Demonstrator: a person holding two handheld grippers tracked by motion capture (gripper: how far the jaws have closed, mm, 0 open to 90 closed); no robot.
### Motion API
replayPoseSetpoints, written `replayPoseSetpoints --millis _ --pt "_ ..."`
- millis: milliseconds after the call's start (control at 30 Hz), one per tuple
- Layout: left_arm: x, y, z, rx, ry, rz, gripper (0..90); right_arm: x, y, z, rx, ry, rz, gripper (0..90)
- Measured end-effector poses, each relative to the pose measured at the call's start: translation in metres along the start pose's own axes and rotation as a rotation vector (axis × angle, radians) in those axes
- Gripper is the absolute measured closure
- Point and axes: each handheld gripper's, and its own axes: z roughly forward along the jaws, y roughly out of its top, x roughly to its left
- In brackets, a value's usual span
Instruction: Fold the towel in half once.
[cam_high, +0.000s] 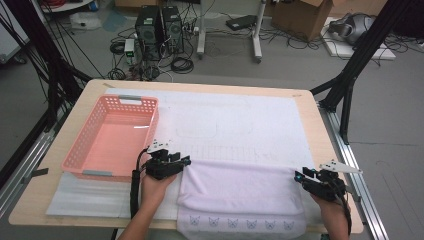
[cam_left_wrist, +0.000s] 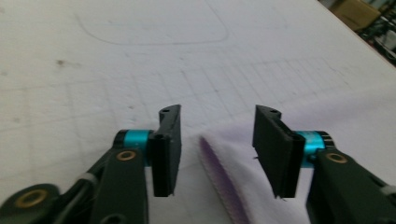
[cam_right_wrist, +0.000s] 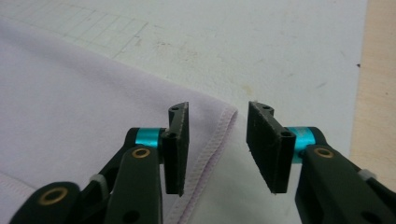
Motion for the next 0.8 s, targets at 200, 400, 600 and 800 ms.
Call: replayPoseSetpoints --millis 200,400,600,800 --pt "-0.007 -0.011 -0.004 0.072 -0.018 0.065 45.4 0.004 -0.004 -0.001 0.054 0.033 -0.003 47.4" --pt "-0.010 -0.018 -0.008 0.083 -0.060 0.078 45.2 0.011 -0.010 0.003 0.116 0.030 -0.040 50.7" --pt "-0.030 -0.022 -0.004 0.102 0.064 0.231 65.5 0.017 -0.009 0.004 0.137 0.058 -0.064 80.5" --pt "-0.025 -0.021 -0.004 0.097 0.007 0.135 85.8 0.011 -0.010 0.004 0.117 0.114 -0.015 86.2"
